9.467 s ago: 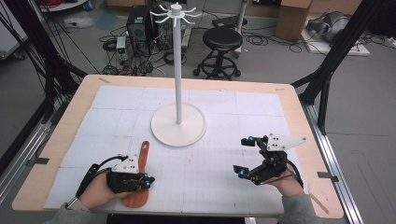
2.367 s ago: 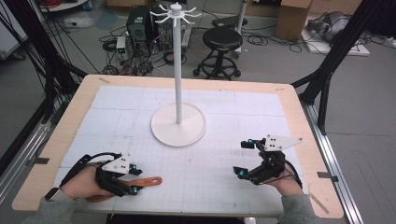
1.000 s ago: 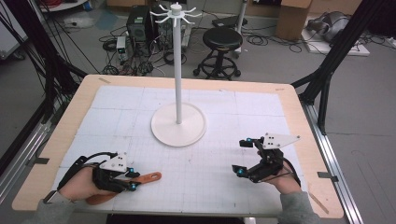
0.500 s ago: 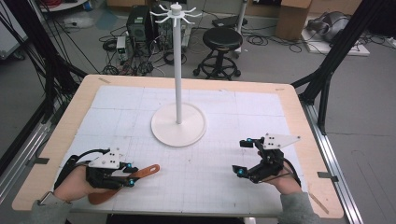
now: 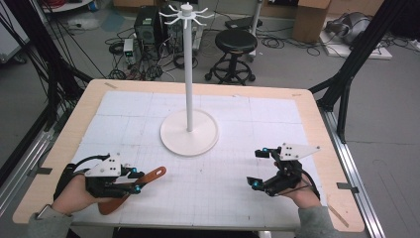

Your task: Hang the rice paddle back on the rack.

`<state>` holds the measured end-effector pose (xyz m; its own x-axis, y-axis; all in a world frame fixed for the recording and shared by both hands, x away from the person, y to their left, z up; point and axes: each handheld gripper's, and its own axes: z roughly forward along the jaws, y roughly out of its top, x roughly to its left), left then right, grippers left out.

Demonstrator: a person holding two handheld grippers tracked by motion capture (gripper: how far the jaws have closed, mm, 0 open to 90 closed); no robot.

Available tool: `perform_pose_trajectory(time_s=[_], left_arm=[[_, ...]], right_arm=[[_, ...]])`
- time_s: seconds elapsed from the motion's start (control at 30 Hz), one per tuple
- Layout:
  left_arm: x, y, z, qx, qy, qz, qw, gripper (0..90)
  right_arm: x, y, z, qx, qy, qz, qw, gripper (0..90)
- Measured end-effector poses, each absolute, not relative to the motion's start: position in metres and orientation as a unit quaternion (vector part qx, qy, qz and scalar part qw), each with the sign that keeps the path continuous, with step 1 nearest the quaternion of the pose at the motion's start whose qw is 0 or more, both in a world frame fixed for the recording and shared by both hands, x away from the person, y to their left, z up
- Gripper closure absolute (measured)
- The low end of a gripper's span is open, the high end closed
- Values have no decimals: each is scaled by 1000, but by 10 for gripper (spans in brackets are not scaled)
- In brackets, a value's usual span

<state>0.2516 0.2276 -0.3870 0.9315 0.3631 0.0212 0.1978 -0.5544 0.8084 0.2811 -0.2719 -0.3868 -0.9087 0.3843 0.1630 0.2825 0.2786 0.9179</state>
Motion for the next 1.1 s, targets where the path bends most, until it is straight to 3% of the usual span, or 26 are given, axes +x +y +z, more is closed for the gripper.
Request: perform_pose_trajectory(time_s=[1.1], left_arm=[[237, 246, -340, 839, 176, 153, 492, 652]], right_arm=[[285, -270, -388, 208, 800, 561, 44, 1]])
